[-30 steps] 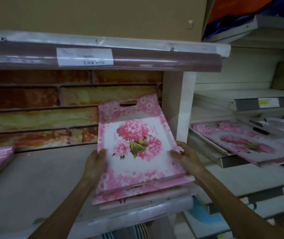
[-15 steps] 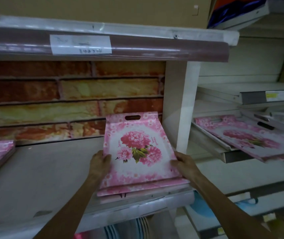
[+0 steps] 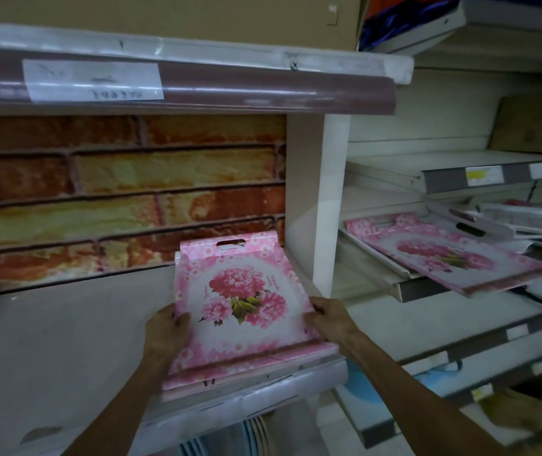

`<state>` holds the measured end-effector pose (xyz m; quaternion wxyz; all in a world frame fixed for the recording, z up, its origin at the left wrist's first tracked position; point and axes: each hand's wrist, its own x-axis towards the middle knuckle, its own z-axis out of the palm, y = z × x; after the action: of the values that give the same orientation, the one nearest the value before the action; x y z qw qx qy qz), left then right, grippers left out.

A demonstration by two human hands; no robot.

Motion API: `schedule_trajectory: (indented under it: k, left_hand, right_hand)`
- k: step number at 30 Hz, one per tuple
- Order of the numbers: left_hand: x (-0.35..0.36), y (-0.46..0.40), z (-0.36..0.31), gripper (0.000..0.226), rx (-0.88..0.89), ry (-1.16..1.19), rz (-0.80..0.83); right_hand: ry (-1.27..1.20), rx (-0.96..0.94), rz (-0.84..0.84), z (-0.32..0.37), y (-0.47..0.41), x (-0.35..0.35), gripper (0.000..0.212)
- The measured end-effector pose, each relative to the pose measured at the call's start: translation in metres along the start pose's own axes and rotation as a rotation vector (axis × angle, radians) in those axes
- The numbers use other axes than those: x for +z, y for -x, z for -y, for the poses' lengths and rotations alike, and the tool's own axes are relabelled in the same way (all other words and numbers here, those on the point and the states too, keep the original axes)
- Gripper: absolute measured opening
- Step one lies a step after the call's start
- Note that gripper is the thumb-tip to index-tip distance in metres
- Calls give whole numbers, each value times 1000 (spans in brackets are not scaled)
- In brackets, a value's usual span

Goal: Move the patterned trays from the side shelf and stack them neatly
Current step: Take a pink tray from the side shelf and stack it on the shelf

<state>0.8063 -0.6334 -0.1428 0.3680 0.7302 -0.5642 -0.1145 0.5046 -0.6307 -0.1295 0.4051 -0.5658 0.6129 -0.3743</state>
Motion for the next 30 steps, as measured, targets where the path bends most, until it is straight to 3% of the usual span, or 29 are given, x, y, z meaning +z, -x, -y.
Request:
schedule_trajectory:
  k: [14, 17, 21, 24, 30]
  left_hand:
    - [-18, 2, 8, 23, 20, -25, 15]
    - [-32, 7, -6, 24, 114, 93, -63]
    - [-43, 23, -44, 12, 177, 392, -22]
    - [-44, 44, -89, 16, 240, 537, -24]
    - [-12, 88, -153, 14, 272, 748, 160]
  right_hand:
    - [-35, -64, -54, -2, 4, -10, 12]
    - [-139, -118, -113, 0, 13, -25, 19]
    - [-413, -213, -177, 6, 45, -51, 9]
    - [-463, -277, -266, 6, 68, -73, 12]
    - [-472, -354, -347, -5, 94, -132, 18]
